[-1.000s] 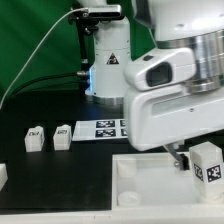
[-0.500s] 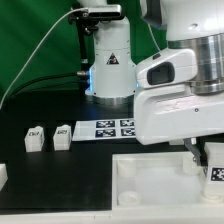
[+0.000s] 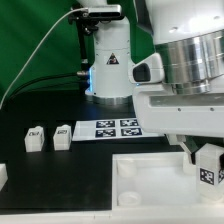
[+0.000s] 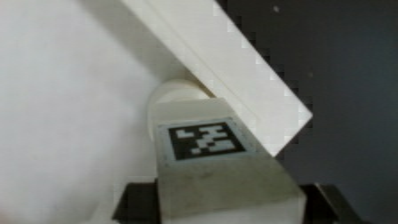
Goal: Assemble one leg
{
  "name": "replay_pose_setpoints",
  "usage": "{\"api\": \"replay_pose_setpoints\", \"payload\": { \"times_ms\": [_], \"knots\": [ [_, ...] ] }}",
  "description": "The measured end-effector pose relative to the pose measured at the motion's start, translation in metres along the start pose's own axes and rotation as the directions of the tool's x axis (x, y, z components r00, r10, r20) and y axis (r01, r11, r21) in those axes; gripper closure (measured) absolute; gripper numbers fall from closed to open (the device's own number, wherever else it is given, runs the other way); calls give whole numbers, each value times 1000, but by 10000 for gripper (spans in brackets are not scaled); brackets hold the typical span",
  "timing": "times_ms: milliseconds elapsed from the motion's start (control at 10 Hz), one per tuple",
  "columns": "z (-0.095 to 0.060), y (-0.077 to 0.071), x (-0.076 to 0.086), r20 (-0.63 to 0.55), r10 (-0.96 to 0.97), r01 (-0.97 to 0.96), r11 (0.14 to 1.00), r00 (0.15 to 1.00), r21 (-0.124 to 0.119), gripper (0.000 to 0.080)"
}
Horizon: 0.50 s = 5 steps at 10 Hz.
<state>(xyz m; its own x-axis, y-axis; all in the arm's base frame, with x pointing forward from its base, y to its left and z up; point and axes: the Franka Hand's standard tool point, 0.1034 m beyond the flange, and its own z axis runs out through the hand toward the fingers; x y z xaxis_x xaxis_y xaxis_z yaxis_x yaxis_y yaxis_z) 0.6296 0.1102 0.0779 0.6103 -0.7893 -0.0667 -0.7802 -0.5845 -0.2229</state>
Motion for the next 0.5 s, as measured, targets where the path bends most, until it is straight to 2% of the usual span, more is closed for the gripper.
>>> {"api": "replay_pose_setpoints", "payload": {
  "times_ms": [100,200,400,500],
  "knots": [
    [1,2,-2,15,230,-230,973,973,18,484],
    [2,1,-7,31,348,-349,937,937,17,485],
    [4,-3,-13,61,552,-555,832,831,29,485],
    [4,-3,-14,64,534,-536,844,843,30,487]
  ]
}}
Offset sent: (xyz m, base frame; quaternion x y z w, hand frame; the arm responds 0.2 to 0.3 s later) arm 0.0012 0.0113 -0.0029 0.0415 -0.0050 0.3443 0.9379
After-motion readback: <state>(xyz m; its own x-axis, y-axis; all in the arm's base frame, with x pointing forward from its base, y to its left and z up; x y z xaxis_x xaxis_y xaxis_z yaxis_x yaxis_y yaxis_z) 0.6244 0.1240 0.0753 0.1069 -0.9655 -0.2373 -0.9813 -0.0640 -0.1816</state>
